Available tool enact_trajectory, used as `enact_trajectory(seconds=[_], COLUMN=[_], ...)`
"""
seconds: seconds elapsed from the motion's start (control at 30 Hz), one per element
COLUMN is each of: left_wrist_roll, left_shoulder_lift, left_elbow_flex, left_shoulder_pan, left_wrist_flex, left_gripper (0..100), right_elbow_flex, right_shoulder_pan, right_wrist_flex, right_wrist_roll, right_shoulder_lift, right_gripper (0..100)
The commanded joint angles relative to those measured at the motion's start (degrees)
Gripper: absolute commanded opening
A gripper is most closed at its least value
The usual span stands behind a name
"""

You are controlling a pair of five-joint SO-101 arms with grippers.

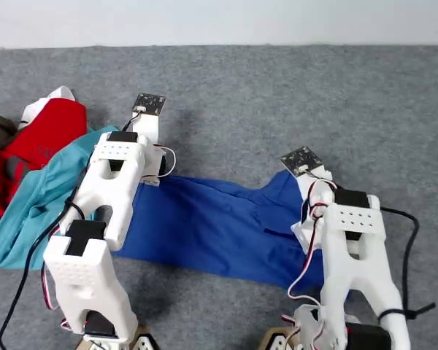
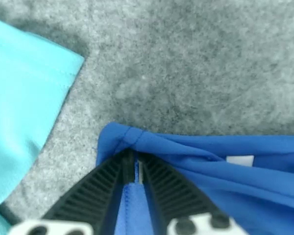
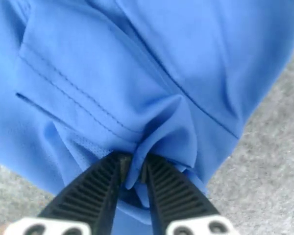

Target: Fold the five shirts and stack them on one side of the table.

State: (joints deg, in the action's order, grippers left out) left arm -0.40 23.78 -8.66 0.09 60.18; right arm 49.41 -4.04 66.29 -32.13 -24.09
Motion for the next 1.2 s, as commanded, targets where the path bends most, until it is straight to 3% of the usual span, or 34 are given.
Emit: enact_trajectory(seconds=[0.0, 0.4, 0.67, 0.93, 1.17], left_wrist_roll=[0.3, 0.3, 0.3, 0.3, 0.3], left_shoulder_lift=[-0.3, -0.3, -0.3, -0.3, -0.3], left_elbow_flex=[0.5, 0.5, 0.5, 0.5, 0.5], left_shoulder_pan=[-0.8, -0.8, -0.8, -0.8, -0.8], left_wrist_flex=[-0.7, -0.7, -0.7, -0.7, -0.7], left_gripper=[2, 2, 2, 2, 2], right_elbow_flex=[-0.1, -6.6, -6.5, -4.2, -4.4], right_shoulder_pan=[0.1, 1.1, 2.2, -3.4, -7.3], right_wrist_flex=[-0.7, -17.3, -18.3, -18.3, -21.4], right_wrist_roll=[-0.8, 4.8, 4.5, 4.8, 9.6], right_shoulder_lift=[-1.6, -1.8, -1.8, -1.7, -2.2], right_gripper=[1.2, 1.0, 1.7, 23.8, 24.4])
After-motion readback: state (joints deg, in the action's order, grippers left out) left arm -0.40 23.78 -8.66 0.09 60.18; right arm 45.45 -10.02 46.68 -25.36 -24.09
